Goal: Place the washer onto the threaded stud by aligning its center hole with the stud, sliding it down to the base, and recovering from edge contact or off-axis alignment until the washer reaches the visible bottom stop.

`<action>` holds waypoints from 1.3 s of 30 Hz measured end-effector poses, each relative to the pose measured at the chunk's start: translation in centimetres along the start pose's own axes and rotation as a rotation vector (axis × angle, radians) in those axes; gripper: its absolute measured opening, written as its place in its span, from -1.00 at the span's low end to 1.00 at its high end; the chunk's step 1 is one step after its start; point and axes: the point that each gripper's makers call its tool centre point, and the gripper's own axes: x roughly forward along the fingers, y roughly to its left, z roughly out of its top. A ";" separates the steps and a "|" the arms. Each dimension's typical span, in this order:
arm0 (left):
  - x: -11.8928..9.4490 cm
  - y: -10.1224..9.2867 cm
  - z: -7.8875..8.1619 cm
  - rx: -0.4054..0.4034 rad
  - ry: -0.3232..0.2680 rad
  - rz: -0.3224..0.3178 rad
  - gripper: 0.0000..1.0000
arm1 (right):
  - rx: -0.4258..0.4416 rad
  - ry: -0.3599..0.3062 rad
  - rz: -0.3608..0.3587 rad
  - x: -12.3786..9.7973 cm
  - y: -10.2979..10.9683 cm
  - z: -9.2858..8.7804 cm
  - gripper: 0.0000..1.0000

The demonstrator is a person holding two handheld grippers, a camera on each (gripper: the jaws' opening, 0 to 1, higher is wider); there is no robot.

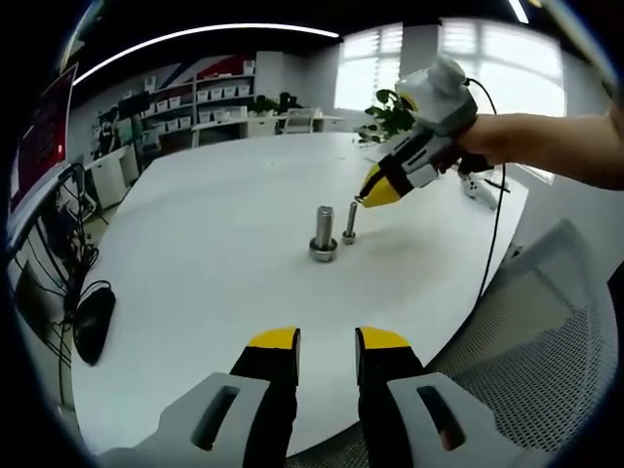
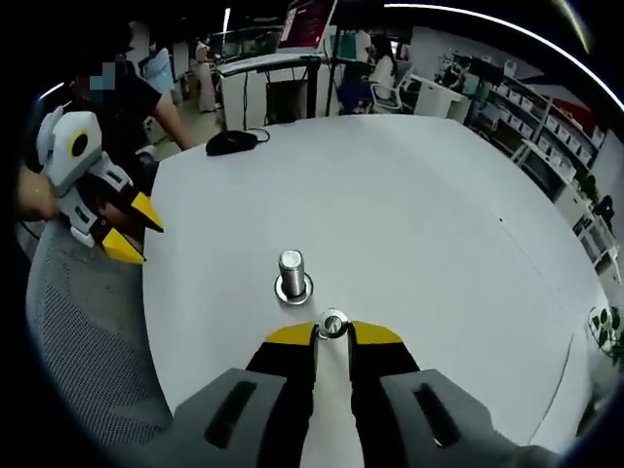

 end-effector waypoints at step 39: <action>0.0 0.0 0.1 -0.006 -0.007 0.000 -0.59 | -0.061 0.107 0.060 2.0 0.0 -0.8 -0.72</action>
